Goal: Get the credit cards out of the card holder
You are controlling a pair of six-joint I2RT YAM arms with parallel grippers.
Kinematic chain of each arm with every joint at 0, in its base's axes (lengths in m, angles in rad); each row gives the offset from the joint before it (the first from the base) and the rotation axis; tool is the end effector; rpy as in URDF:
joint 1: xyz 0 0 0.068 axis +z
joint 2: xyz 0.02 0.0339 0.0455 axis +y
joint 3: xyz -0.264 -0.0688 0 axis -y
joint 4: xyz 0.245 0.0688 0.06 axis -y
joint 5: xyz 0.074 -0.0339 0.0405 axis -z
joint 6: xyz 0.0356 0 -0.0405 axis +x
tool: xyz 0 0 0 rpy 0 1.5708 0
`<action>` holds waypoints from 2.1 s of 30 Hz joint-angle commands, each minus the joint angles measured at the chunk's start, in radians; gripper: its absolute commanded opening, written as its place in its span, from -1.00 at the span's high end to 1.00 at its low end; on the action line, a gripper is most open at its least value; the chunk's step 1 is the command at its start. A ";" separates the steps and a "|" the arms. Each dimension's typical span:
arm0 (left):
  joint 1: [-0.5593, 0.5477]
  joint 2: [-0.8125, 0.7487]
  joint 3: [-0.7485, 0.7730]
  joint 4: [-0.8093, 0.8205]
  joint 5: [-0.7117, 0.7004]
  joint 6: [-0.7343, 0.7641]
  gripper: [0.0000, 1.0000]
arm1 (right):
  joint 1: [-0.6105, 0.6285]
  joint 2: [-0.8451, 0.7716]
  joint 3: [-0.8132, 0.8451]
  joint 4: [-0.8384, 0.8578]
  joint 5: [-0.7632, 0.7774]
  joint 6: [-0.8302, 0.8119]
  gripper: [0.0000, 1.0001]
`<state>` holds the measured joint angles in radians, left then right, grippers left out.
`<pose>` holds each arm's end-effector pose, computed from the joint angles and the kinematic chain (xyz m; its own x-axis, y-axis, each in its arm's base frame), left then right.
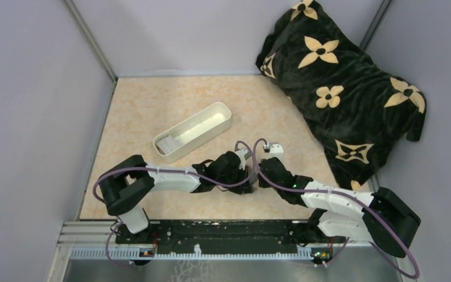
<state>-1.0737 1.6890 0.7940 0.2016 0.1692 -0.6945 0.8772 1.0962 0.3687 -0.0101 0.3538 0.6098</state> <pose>0.1545 -0.2974 0.1523 -0.8282 0.2037 -0.5221 0.5181 0.6333 -0.5749 0.1384 0.1472 0.1580 -0.6717 0.0325 -0.7401 -0.2107 0.9494 0.2328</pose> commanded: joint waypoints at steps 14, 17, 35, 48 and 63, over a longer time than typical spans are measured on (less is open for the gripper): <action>-0.043 0.152 0.096 0.036 -0.076 0.019 0.94 | -0.021 -0.248 0.006 -0.121 -0.025 -0.018 1.00; -0.045 0.119 0.092 0.058 -0.051 0.009 0.93 | -0.020 -0.298 -0.010 -0.149 -0.019 -0.009 1.00; -0.040 -0.400 -0.103 -0.148 -0.446 0.022 -0.53 | -0.021 0.031 -0.020 0.132 -0.142 0.030 1.00; -0.028 -0.428 -0.256 -0.208 -0.589 -0.093 -0.53 | -0.037 0.272 0.174 0.187 -0.153 -0.087 1.00; 0.030 -0.523 -0.294 -0.237 -0.597 -0.083 -0.53 | 0.010 0.285 0.394 0.037 -0.074 -0.196 0.99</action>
<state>-1.0542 1.1873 0.5255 -0.0368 -0.4191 -0.7658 0.8150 1.4139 0.6884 0.0795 0.2111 0.4530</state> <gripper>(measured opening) 0.766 0.018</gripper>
